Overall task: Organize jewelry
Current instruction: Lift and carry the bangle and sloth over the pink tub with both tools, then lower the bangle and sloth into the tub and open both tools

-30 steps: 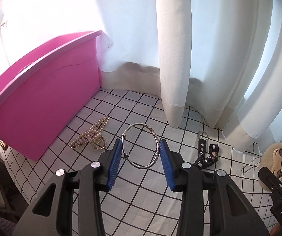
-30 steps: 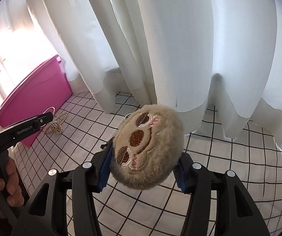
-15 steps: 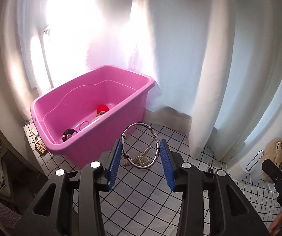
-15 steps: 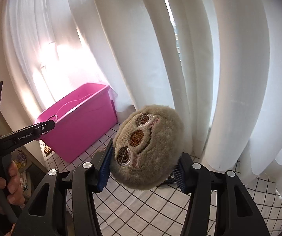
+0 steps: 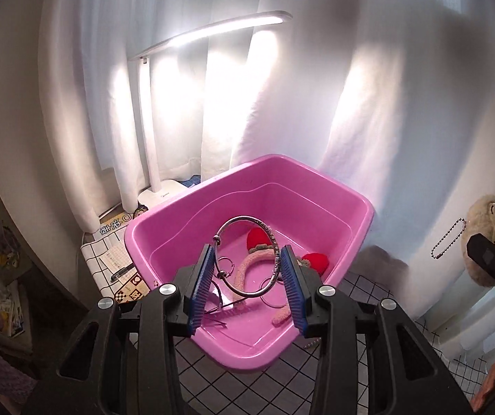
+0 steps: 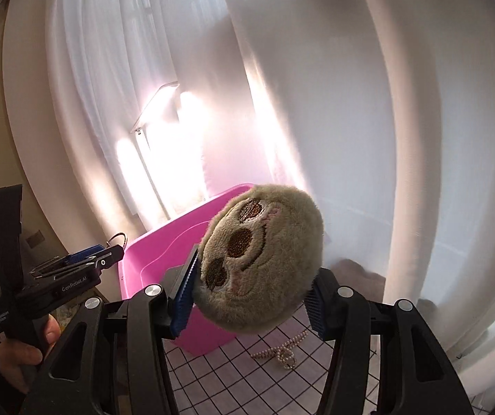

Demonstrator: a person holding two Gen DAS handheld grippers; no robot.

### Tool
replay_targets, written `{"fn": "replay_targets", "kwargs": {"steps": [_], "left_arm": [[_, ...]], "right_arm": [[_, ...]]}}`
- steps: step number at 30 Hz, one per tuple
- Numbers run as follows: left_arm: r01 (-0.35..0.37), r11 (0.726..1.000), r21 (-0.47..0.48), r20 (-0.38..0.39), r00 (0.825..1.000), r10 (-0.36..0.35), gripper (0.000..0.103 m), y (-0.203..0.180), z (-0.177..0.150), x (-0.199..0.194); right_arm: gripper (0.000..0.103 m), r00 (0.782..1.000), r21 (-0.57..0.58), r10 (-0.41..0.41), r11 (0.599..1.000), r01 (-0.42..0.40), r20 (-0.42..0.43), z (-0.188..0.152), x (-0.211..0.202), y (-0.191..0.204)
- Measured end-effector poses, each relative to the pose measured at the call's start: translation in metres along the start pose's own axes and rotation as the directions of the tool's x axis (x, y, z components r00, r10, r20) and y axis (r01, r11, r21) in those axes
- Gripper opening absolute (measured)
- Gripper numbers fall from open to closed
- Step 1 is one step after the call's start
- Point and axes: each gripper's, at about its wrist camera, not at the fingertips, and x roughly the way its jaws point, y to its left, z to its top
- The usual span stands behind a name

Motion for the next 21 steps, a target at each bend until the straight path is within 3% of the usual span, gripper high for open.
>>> {"fn": "replay_targets", "kwargs": {"steps": [7, 12, 16, 21], "left_arm": [[0.001, 0.999, -0.044, -0.092, 0.996, -0.005, 0.039, 0.043, 0.017, 0.063], [0.003, 0.998, -0.06, -0.17, 0.985, -0.013, 0.039, 0.057, 0.023, 0.105], [0.005, 0.998, -0.063, -0.246, 0.969, -0.021, 0.039, 0.06, 0.024, 0.135], [0.014, 0.998, -0.069, -0.359, 0.933, -0.038, 0.039, 0.058, 0.023, 0.168]], "right_arm": [[0.052, 0.991, -0.036, 0.051, 0.998, -0.055, -0.122, 0.036, 0.102, 0.042], [0.052, 0.975, -0.05, 0.026, 0.998, -0.037, -0.22, 0.04, 0.166, 0.048], [0.052, 0.949, -0.034, 0.013, 0.999, -0.025, -0.316, 0.041, 0.208, 0.042], [0.052, 0.898, 0.009, -0.012, 1.0, 0.018, -0.44, 0.039, 0.253, 0.028]]}}
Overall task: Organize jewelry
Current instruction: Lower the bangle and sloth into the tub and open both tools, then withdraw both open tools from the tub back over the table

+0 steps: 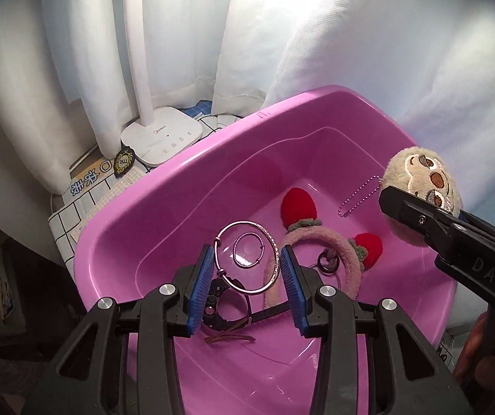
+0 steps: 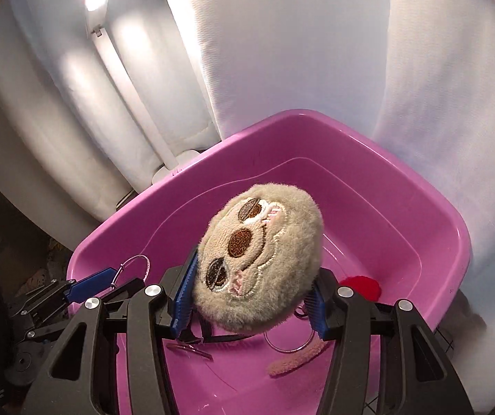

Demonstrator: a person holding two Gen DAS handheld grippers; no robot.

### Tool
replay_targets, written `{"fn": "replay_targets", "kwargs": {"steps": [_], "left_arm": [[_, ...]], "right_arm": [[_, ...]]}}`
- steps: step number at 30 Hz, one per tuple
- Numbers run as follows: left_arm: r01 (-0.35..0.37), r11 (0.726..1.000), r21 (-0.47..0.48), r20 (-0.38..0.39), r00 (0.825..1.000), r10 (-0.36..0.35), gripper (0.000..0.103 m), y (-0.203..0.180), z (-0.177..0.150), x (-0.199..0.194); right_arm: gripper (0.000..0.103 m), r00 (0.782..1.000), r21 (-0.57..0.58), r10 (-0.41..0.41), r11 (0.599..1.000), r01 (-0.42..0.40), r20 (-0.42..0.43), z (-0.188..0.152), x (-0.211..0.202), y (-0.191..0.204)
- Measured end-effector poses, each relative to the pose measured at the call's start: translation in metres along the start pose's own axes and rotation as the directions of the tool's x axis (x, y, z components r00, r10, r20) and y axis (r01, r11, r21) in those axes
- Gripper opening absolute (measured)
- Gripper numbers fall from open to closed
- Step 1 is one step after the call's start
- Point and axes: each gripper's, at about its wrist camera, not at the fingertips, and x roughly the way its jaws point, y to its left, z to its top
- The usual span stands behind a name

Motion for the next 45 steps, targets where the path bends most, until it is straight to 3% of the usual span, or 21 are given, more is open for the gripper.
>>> {"fn": "replay_targets", "kwargs": {"steps": [8, 10, 11, 17, 45], "left_arm": [[0.002, 1.0, -0.003, -0.103, 0.995, -0.003, 0.04, 0.004, 0.003, 0.025], [-0.009, 1.0, -0.004, -0.108, 0.994, 0.008, 0.044, 0.006, 0.004, 0.027], [-0.01, 1.0, -0.008, -0.11, 0.994, 0.009, 0.054, 0.007, 0.004, 0.026], [-0.029, 0.999, 0.017, -0.052, 0.998, 0.03, 0.083, 0.002, 0.006, 0.012], [-0.027, 0.999, 0.02, -0.02, 0.999, 0.027, 0.085, 0.009, -0.007, -0.015]], "right_arm": [[0.053, 0.991, 0.049, -0.049, 0.997, 0.056, -0.126, 0.013, 0.037, -0.011], [0.065, 0.988, 0.067, -0.069, 0.995, 0.079, -0.137, 0.015, 0.037, -0.015], [0.067, 0.988, 0.079, -0.077, 0.993, 0.088, -0.135, 0.016, 0.037, -0.017], [0.067, 0.985, 0.105, -0.096, 0.988, 0.111, -0.142, 0.022, 0.035, -0.027], [0.067, 0.991, 0.065, -0.099, 0.992, 0.105, -0.086, 0.006, 0.005, -0.01]]}}
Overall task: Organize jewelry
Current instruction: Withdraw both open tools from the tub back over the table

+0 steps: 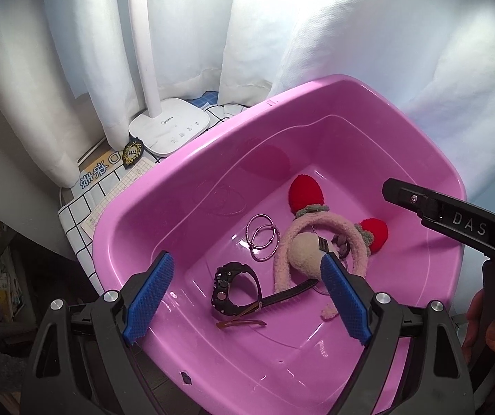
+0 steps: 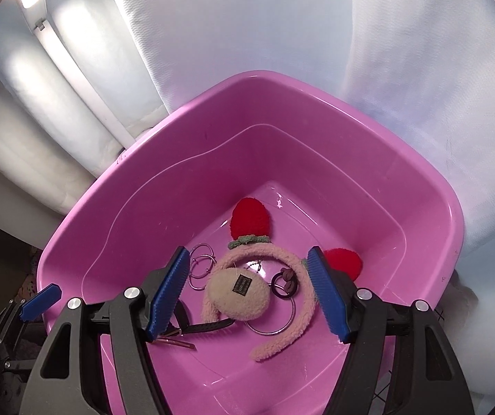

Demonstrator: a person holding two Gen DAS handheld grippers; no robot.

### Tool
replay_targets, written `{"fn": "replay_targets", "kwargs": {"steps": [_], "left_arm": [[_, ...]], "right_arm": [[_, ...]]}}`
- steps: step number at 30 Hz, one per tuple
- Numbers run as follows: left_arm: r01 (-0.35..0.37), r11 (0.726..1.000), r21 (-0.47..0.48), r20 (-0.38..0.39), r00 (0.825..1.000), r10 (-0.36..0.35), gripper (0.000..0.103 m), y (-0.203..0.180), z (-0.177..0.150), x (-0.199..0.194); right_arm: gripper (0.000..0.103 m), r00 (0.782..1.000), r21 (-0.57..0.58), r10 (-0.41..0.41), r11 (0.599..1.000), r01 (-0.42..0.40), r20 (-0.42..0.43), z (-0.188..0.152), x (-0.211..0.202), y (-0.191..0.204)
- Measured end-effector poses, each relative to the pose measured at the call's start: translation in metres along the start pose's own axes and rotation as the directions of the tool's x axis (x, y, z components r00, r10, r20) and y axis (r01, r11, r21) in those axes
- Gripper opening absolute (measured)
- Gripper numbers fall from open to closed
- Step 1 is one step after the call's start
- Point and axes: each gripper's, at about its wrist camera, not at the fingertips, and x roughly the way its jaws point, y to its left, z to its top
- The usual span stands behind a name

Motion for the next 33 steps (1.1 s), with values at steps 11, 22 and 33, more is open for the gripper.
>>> {"fn": "replay_targets", "kwargs": {"steps": [11, 22, 33], "left_arm": [[0.005, 1.0, 0.011, 0.034, 0.999, -0.005, 0.085, -0.008, -0.011, -0.022], [0.014, 0.999, 0.052, 0.054, 0.998, -0.016, 0.085, -0.032, -0.03, -0.044], [0.014, 0.994, 0.105, 0.086, 0.996, -0.023, 0.085, -0.059, -0.052, -0.064]], "right_arm": [[0.067, 0.999, -0.017, 0.017, 1.0, -0.016, 0.048, -0.019, -0.031, 0.006], [0.067, 0.995, -0.006, 0.021, 1.0, -0.02, 0.093, -0.043, -0.062, -0.006], [0.067, 0.991, 0.03, 0.012, 0.999, -0.016, 0.132, -0.089, -0.098, -0.034]]}}
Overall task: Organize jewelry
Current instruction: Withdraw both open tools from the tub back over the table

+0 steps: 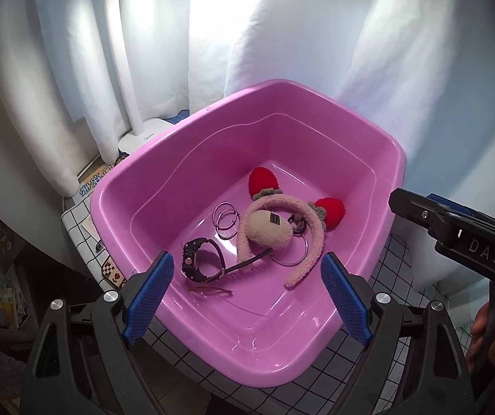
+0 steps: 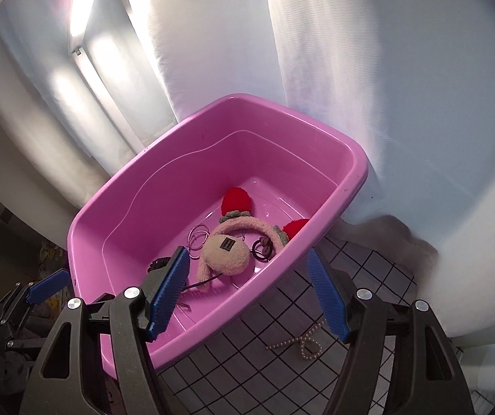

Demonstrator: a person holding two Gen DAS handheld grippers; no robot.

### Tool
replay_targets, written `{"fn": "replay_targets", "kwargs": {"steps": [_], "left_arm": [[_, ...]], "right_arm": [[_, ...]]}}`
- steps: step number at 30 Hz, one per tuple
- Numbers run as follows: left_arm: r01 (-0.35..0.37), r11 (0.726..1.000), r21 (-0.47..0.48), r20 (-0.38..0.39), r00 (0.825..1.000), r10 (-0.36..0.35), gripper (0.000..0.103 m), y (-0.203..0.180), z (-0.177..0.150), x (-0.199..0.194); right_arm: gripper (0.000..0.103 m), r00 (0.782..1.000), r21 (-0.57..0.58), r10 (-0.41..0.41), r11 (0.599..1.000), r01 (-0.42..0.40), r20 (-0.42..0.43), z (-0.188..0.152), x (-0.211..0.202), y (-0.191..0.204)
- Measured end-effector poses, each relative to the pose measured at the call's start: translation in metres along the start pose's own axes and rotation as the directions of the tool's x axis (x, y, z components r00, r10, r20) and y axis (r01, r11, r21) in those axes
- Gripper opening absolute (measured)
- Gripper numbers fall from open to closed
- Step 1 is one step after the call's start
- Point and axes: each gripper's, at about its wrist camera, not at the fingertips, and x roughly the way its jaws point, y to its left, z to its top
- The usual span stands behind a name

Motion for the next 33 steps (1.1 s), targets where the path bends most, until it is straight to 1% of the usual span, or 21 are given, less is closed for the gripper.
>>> {"fn": "replay_targets", "kwargs": {"steps": [6, 15, 17, 24, 26, 28, 33], "left_arm": [[0.019, 0.999, 0.037, 0.014, 1.0, -0.019, 0.085, -0.024, -0.012, -0.014], [0.073, 0.992, 0.106, 0.028, 0.997, -0.077, 0.085, -0.062, -0.03, -0.034], [0.085, 0.989, 0.122, 0.027, 0.996, -0.089, 0.085, -0.071, -0.035, -0.037], [0.137, 0.974, 0.18, -0.001, 0.99, -0.139, 0.086, -0.1, -0.053, -0.04], [0.164, 0.969, 0.184, -0.011, 0.986, -0.165, 0.089, -0.109, -0.06, -0.039], [0.175, 0.964, 0.201, -0.015, 0.984, -0.176, 0.09, -0.118, -0.066, -0.038], [0.214, 0.949, 0.229, -0.055, 0.977, -0.207, 0.091, -0.137, -0.084, -0.027]], "right_arm": [[0.067, 0.999, 0.047, -0.011, 0.999, 0.01, 0.032, -0.024, -0.028, -0.02], [0.067, 0.996, 0.123, -0.04, 0.992, 0.029, 0.083, -0.064, -0.073, -0.054], [0.07, 0.994, 0.138, -0.055, 0.99, 0.042, 0.093, -0.073, -0.083, -0.062], [0.07, 0.988, 0.213, -0.107, 0.974, 0.081, 0.114, -0.108, -0.111, -0.097], [0.071, 0.986, 0.24, -0.119, 0.967, 0.089, 0.117, -0.121, -0.117, -0.109], [0.074, 0.984, 0.27, -0.135, 0.958, 0.1, 0.114, -0.135, -0.121, -0.121], [0.074, 0.98, 0.346, -0.178, 0.928, 0.136, 0.093, -0.174, -0.124, -0.146]]}}
